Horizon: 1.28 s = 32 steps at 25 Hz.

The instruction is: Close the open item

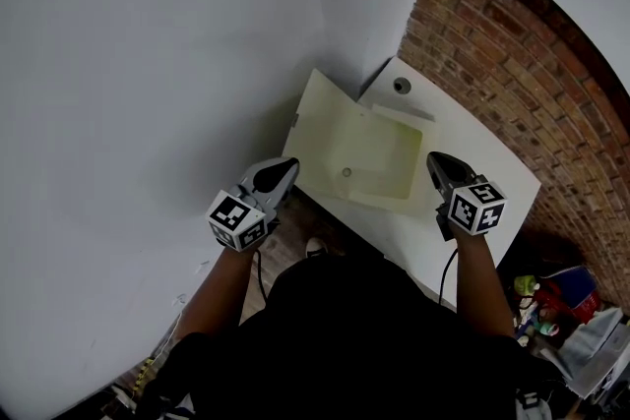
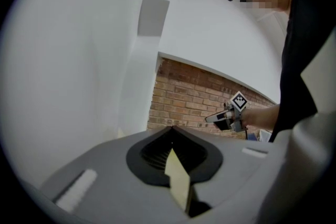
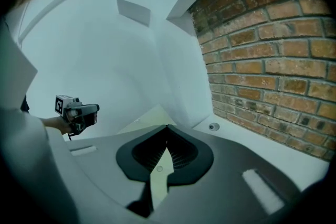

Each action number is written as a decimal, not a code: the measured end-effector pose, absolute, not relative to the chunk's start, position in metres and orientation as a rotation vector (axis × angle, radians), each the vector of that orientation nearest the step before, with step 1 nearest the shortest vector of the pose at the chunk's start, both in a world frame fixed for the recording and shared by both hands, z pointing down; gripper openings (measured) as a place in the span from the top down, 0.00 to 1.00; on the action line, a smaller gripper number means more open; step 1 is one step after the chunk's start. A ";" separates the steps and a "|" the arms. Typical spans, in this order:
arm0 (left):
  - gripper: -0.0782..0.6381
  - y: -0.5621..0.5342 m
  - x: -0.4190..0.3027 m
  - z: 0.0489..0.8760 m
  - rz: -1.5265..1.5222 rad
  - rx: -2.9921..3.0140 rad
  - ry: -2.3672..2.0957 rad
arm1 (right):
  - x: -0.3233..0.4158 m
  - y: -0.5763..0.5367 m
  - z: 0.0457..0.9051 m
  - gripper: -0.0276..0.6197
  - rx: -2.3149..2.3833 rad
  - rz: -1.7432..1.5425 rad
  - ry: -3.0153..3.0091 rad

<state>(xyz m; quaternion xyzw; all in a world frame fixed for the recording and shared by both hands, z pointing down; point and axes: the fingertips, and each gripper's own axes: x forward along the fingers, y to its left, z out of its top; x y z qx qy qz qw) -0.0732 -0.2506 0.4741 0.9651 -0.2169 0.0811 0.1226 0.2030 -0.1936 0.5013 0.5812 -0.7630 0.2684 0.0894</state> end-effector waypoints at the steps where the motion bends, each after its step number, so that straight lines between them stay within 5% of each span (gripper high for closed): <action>1: 0.89 -0.251 -0.070 0.475 0.244 2.816 -0.636 | 0.207 -0.194 0.503 0.96 1.727 0.803 -2.268; 32: 0.89 -0.296 -0.096 0.536 0.359 2.718 -0.780 | 0.204 -0.181 0.530 0.96 1.680 0.858 -2.218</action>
